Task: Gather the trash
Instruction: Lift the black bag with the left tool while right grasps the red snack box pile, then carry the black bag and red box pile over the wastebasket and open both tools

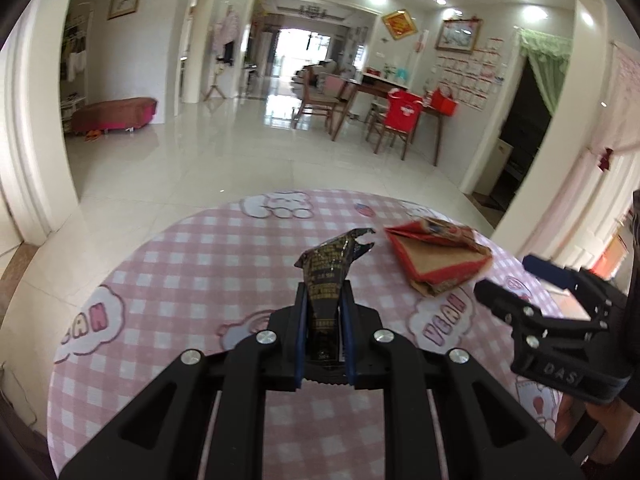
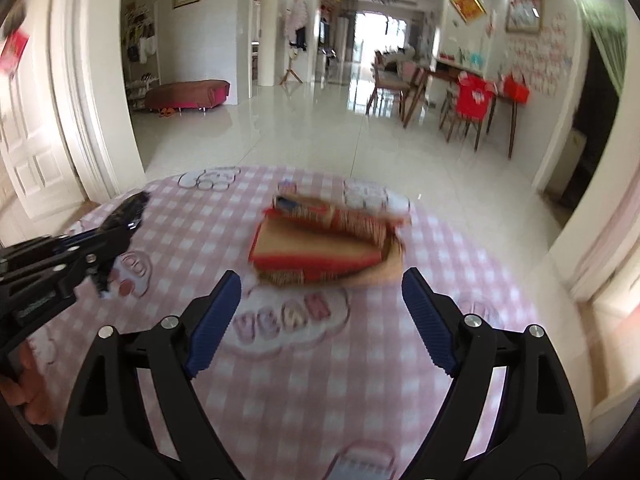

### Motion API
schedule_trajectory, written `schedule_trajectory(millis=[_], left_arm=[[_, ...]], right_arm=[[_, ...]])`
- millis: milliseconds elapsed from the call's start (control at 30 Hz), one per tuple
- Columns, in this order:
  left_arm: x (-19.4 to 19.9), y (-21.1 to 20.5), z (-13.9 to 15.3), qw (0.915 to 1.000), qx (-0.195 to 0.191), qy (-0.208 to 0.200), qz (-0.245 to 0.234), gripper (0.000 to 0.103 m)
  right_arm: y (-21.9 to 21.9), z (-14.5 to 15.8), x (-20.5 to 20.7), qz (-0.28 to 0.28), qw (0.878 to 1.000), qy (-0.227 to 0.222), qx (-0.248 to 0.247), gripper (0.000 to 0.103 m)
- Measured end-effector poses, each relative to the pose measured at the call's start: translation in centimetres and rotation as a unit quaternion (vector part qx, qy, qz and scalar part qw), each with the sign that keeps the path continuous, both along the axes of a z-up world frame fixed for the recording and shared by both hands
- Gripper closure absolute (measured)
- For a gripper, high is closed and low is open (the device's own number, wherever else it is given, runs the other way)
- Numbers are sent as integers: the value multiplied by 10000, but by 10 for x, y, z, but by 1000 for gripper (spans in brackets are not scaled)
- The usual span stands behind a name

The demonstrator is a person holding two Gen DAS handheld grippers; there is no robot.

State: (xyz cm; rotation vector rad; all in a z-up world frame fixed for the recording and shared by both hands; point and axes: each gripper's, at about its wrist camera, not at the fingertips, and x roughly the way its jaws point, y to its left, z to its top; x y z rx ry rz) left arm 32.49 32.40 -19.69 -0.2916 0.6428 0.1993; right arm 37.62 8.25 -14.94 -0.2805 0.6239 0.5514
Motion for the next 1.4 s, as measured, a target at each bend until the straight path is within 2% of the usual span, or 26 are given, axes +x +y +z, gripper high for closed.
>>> schedule_trajectory(millis=[233,367,467,533,667,700,933,1067,1233,1400], left_arm=[[30,22,12,9992,264,299,-15,88],[43,25,3,9988,217,439,-74,88],[45,22,0,9983,281,479,-170,88],[45,23,-1,9983,247,482,-200,88],[48,18,-2,9980,263,539,-202,88],[48,17,-1,9979,254,545,-223,88],[27,-18,20,9977,350,365,-447,88],[6,-54,38,9966,375,215,-699,88],[-18,-115,54,9923,454,66,-1155,88],[-39,-188,67,9837,556,-19,-1711,88]], right_arm=[[51,-6,36,525,9904,-585,-1133,21],[67,-19,61,888,9855,-224,-1432,21],[68,-24,79,976,9875,227,-1213,21],[68,-27,88,1004,9877,512,-1079,28],[57,-25,92,909,9896,803,-778,39],[51,-24,91,888,9900,869,-674,53],[1,-16,54,570,9927,1056,-115,54],[-41,3,20,423,9931,1045,326,54],[-108,34,-22,193,9919,935,836,54],[-187,54,-72,-166,9879,762,1341,53]])
